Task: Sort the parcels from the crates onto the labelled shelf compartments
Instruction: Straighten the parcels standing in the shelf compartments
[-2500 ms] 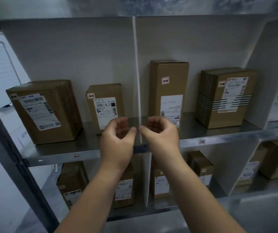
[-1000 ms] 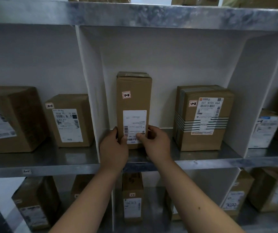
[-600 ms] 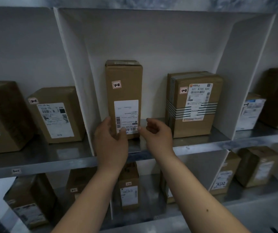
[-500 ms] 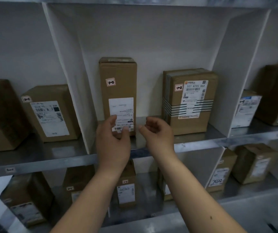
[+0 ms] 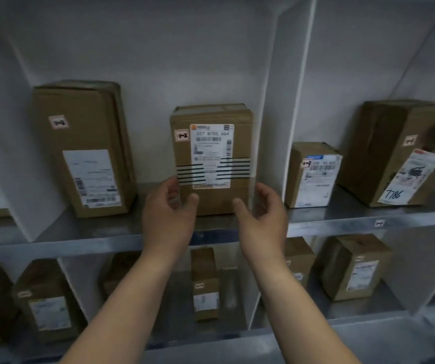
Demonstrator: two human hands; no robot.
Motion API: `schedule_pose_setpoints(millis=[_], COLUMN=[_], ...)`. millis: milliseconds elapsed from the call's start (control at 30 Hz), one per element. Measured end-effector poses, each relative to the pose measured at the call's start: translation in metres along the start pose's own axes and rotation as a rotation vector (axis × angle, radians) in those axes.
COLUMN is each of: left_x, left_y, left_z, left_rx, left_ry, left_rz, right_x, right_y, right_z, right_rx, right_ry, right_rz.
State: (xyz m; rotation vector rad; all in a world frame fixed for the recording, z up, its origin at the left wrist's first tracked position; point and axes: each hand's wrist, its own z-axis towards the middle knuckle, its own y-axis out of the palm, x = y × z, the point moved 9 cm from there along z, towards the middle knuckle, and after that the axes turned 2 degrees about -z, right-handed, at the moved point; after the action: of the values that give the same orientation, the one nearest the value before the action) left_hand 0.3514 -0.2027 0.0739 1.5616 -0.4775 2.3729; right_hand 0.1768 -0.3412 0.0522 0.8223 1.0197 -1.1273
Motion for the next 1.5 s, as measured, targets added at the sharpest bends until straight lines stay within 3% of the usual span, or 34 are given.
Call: schedule_pose_setpoints(millis=[267,533,1067,1400,1500], left_x=[0.006,-0.009,-0.017,-0.017,-0.002], left_y=[0.019,0.015,0.018,0.008,0.003], left_z=[0.004,0.021,0.042,0.041,0.030], left_rx=[0.122,0.189,0.155,0.168,0.199], left_ry=[0.043,-0.005,-0.030,-0.007,0.094], left_rz=[0.143,0.181,0.089,0.013,0.000], right_x=[0.006,0.006,0.015,0.001,-0.005], right_y=[0.020,0.028,0.042,0.037,0.028], right_z=[0.038,0.057,0.074,0.052,0.043], right_rx=[-0.253,-0.154,-0.153,-0.128,-0.078], right_ry=[0.019,-0.039,0.032,-0.027,-0.051], right_rz=[-0.067,-0.225,-0.203,-0.208,-0.228])
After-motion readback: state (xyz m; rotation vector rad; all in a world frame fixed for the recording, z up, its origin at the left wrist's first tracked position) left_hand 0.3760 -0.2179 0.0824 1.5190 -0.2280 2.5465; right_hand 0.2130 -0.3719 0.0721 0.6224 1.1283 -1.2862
